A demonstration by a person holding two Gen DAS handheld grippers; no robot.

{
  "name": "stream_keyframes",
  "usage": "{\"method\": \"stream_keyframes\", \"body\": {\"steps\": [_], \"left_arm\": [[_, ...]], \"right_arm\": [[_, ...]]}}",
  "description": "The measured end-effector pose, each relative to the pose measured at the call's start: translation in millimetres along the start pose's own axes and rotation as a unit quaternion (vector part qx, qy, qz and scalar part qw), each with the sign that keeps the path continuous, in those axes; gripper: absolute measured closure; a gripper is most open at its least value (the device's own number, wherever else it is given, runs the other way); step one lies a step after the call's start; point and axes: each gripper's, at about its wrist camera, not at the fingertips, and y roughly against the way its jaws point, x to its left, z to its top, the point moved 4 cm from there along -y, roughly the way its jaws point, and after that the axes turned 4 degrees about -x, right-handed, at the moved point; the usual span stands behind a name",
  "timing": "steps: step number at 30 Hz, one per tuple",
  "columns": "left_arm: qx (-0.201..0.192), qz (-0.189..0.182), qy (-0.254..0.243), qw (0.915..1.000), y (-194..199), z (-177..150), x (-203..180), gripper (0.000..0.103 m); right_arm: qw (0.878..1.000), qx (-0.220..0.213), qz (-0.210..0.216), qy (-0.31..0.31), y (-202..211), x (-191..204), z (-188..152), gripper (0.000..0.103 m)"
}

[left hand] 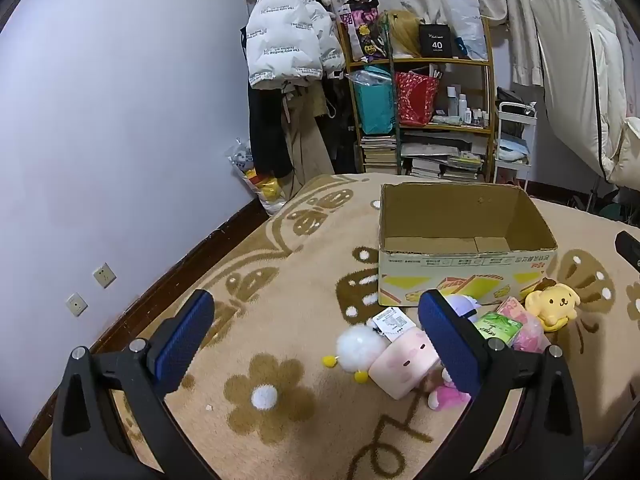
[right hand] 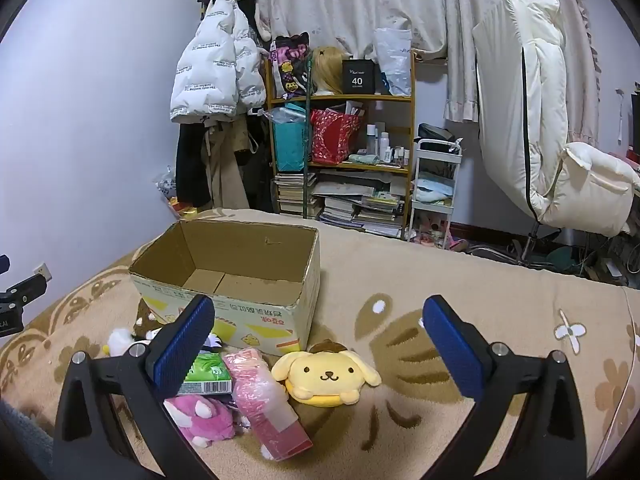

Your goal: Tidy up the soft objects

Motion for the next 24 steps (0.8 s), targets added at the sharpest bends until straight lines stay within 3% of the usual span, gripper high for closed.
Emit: {"method": "stream_keyframes", "body": {"steps": [24], "left_arm": [[-0.004,0.006,-0.006,0.9999,-4.4,-0.2,1.5,0.002]], "right_arm": [[1.0,-0.001,0.0,0.001,-0.7,0.0,-0.1,0.0]]}}
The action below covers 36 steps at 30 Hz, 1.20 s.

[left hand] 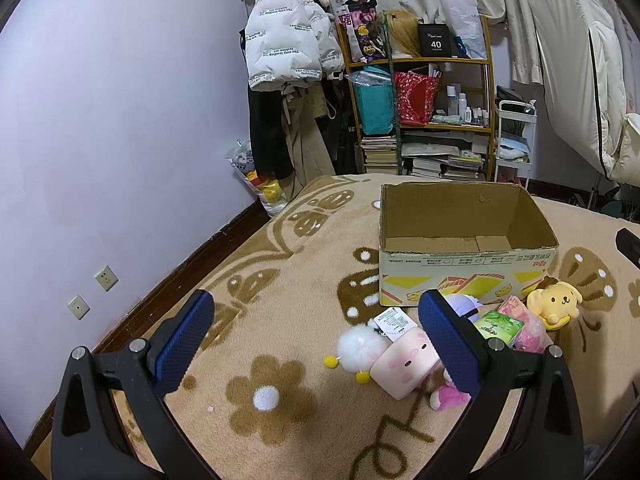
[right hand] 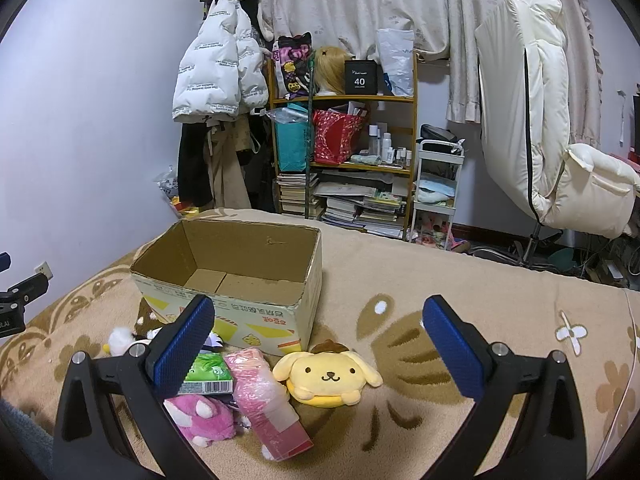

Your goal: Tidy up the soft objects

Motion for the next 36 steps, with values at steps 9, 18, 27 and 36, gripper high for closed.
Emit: {"method": "stream_keyframes", "body": {"steps": [9,18,27,36], "left_arm": [[0.0,0.001,-0.001,1.0,0.1,0.1,-0.2,0.002],[0.0,0.0,-0.001,1.0,-1.5,-4.2,-2.6,0.002],[0.001,0.001,-0.002,1.0,-0.5,-3.3,-2.9,0.002],[0.0,0.001,-0.003,1.0,-0.5,-3.2,-3.0,0.002]], "right_arm": [[1.0,0.0,0.0,0.0,-0.2,0.2,0.0,0.0],[1.0,0.0,-0.001,0.0,-0.4,0.3,-0.2,0.0],[1.0,0.0,0.001,0.001,-0.5,0.5,-0.4,0.0],[1.0,0.0,0.0,0.0,-0.9,0.6,-0.8,0.0]]}}
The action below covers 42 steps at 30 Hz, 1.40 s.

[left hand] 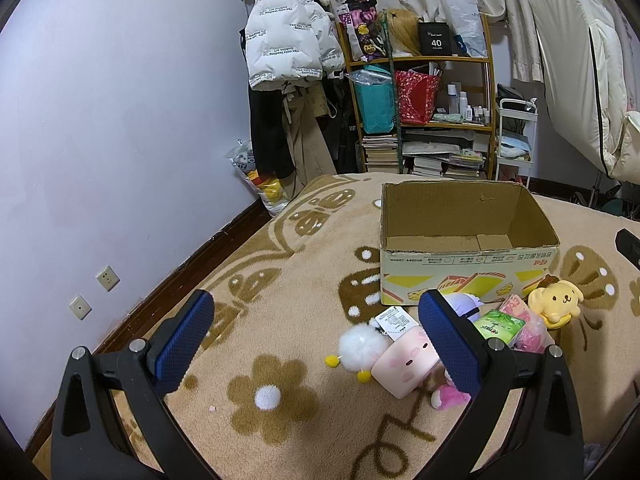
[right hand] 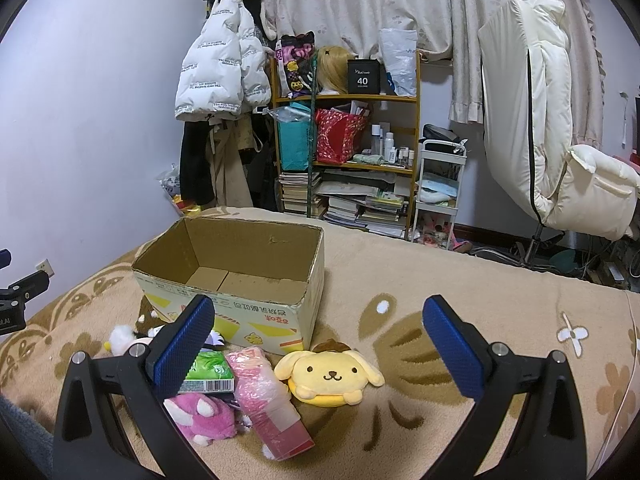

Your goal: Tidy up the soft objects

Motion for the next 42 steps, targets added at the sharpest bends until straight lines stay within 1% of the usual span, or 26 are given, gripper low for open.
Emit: {"method": "stream_keyframes", "body": {"steps": [15,35,39,42], "left_arm": [[0.0,0.0,-0.001,1.0,0,0,0,0.002],[0.004,-0.001,-0.003,1.0,-3,-8,5,0.002],[0.009,0.005,-0.006,0.9999,-6,-9,6,0.002],[0.024,0.011,-0.01,0.9996,-11,-9,5,0.002]], "right_arm": [[1.0,0.001,-0.001,0.001,-1,0,0,0.0],[1.0,0.002,0.0,0.002,-1,1,-1,0.0],[1.0,0.005,0.001,0.002,-2,0,-2,0.0],[1.0,0.009,0.0,0.001,-3,-5,-4,0.0]]}}
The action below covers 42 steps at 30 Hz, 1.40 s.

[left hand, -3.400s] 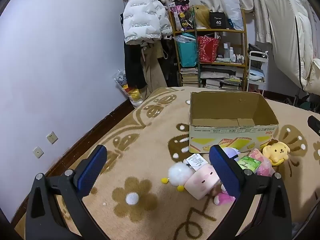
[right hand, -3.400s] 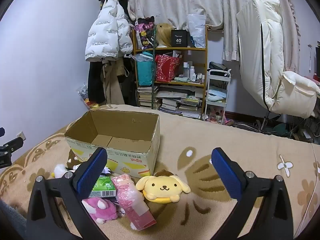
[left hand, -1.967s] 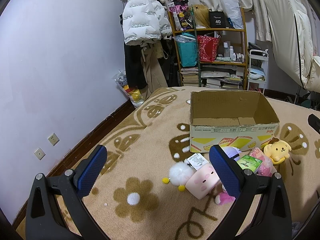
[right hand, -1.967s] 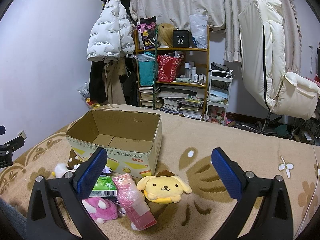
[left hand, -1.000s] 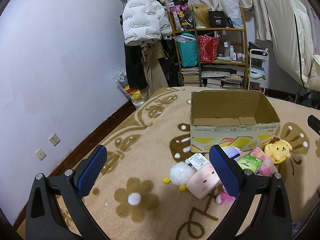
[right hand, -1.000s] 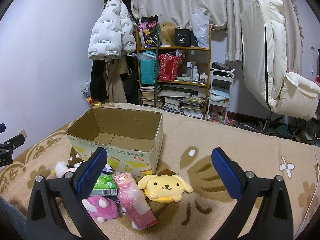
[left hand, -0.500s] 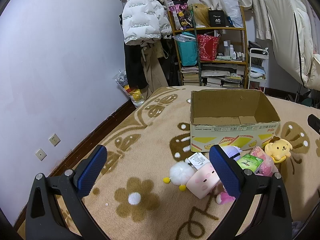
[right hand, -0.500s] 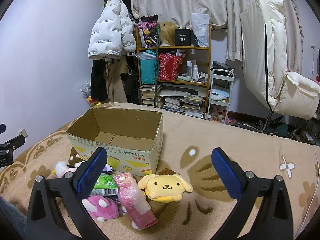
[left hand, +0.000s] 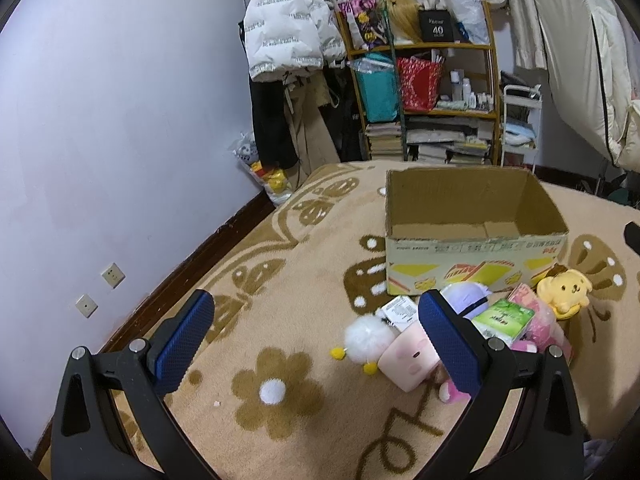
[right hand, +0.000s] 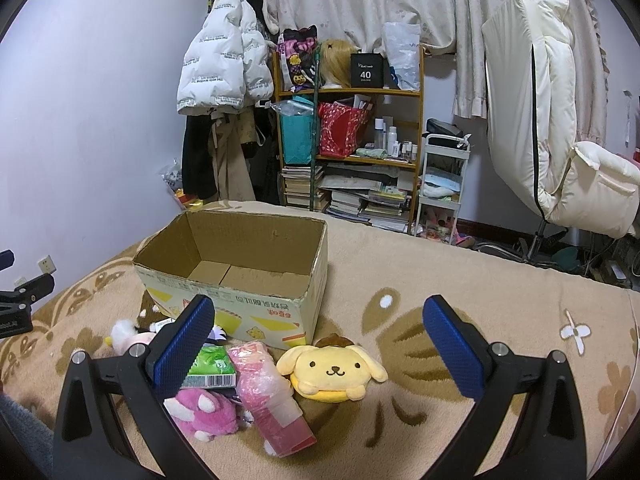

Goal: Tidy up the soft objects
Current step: 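Close the left tool on the white pom-pom while the right tool grasps the yellow dog plush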

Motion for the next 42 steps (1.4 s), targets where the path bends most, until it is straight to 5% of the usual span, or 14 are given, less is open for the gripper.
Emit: {"method": "stream_keyframes", "body": {"steps": [13,26,42], "left_arm": [[0.066,-0.016,0.04,0.9969,-41,7,8,0.002],[0.109,-0.025,0.021,0.9936,-89,6,-15,0.002],[0.194,-0.027,0.047,0.9795,-153,-25,-21,0.002]], "right_arm": [[0.999,0.031,-0.006,-0.023,-30,-5,-7,0.0],[0.994,0.104,0.001,-0.024,-75,-4,-31,0.0],[0.982,0.185,0.005,-0.03,-122,-6,-66,0.0]]}}
